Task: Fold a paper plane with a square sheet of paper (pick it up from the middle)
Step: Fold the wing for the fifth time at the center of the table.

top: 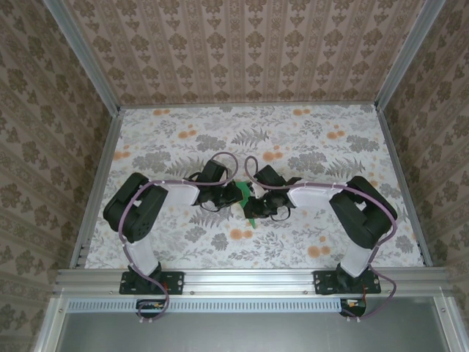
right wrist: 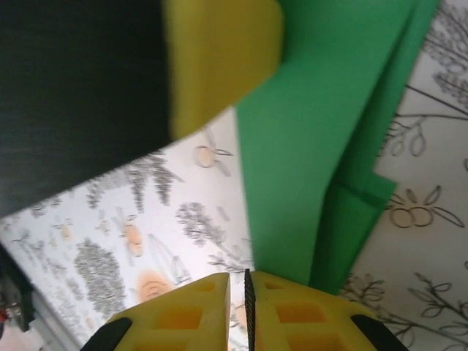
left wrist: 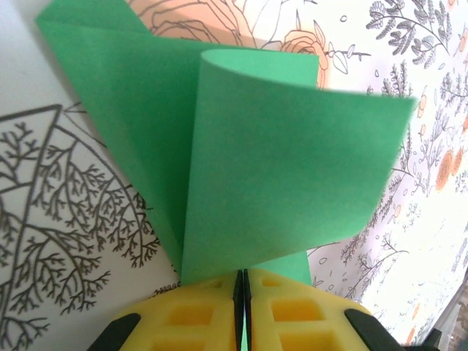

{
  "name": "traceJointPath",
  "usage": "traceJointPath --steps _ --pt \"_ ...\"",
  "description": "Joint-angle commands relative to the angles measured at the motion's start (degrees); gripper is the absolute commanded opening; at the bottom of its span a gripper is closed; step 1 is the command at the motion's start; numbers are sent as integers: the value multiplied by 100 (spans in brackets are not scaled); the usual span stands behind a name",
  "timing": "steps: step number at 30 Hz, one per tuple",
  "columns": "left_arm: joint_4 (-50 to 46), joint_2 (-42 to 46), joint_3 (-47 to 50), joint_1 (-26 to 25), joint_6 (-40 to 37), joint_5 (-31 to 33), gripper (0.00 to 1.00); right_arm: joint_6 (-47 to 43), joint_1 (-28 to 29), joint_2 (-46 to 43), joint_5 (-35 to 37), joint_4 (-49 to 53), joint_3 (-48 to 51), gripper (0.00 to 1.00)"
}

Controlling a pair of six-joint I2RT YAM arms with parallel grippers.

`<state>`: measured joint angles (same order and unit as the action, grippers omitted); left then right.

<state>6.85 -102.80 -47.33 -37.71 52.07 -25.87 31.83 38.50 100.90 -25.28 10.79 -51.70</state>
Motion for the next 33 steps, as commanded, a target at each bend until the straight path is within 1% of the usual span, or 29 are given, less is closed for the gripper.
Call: traceJointPath --steps 1,5,8,12,17,28,33 --pt "-303 -46 -59 72 -488 26 15 -3 -37 219 240 221 64 15" --pt "-367 334 -249 152 -1146 -97 18 -19 -83 247 208 183 291 14" --pt "-403 479 -311 266 -1411 -119 18 -36 -125 246 161 185 382 14" --pt "-355 410 -324 426 -1472 -187 19 -27 -132 219 84 158 407 14" --pt "-203 181 -419 449 -1455 -373 19 -27 -139 247 23 153 384 14" --pt "137 52 -276 142 -1529 -722 19 40 -141 301 -10 178 323 14" --pt "-252 -106 -392 -42 -1770 -669 19 69 -159 350 -13 230 286 14"
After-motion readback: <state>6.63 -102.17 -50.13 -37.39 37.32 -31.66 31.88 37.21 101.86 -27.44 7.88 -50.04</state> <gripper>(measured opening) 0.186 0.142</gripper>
